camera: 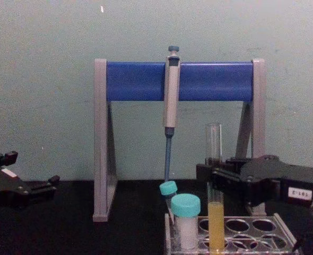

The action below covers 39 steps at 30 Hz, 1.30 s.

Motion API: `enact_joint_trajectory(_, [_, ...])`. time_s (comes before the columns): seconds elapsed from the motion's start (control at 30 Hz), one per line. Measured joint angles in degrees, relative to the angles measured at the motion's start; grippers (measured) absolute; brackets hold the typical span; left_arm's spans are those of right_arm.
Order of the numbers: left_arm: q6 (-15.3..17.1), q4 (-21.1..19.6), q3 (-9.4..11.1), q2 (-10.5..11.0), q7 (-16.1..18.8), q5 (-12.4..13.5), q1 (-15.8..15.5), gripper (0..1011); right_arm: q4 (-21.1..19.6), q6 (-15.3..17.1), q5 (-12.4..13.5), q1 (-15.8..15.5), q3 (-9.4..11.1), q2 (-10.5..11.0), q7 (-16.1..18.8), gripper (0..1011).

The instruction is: Pick up the test tube from the test tube rack, shake it, then place it back into the test tube rack.

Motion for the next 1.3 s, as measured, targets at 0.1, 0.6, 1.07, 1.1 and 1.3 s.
enact_joint_trajectory(0.1, [0.0, 0.0, 0.0, 0.0, 0.0, 0.0, 0.0, 1001, -0.84, 0.0, -0.2, -0.29, 0.54, 0.15, -0.25, 233])
enact_joint_trajectory(0.6, [0.0, 0.0, 0.0, 0.0, 0.0, 0.0, 0.0, 1001, -2.38, -1.07, 0.33, 0.94, 3.45, -0.44, -0.68, 233])
enact_joint_trajectory(1.07, [0.0, 0.0, 0.0, 0.0, 0.0, 0.0, 0.0, 1001, 1.44, -1.42, 0.73, 4.52, 4.76, -2.69, -1.42, 233])
enact_joint_trajectory(1.1, [0.0, 0.0, 0.0, 0.0, 0.0, 0.0, -0.01, 1001, 1.54, -1.4, 0.71, 4.59, 4.77, -2.74, -1.44, 233])
enact_joint_trajectory(1.3, [0.0, 0.0, 0.0, 0.0, 0.0, 0.0, 0.0, 1001, 1.85, -1.25, 0.6, 4.8, 4.97, -2.89, -1.68, 233])
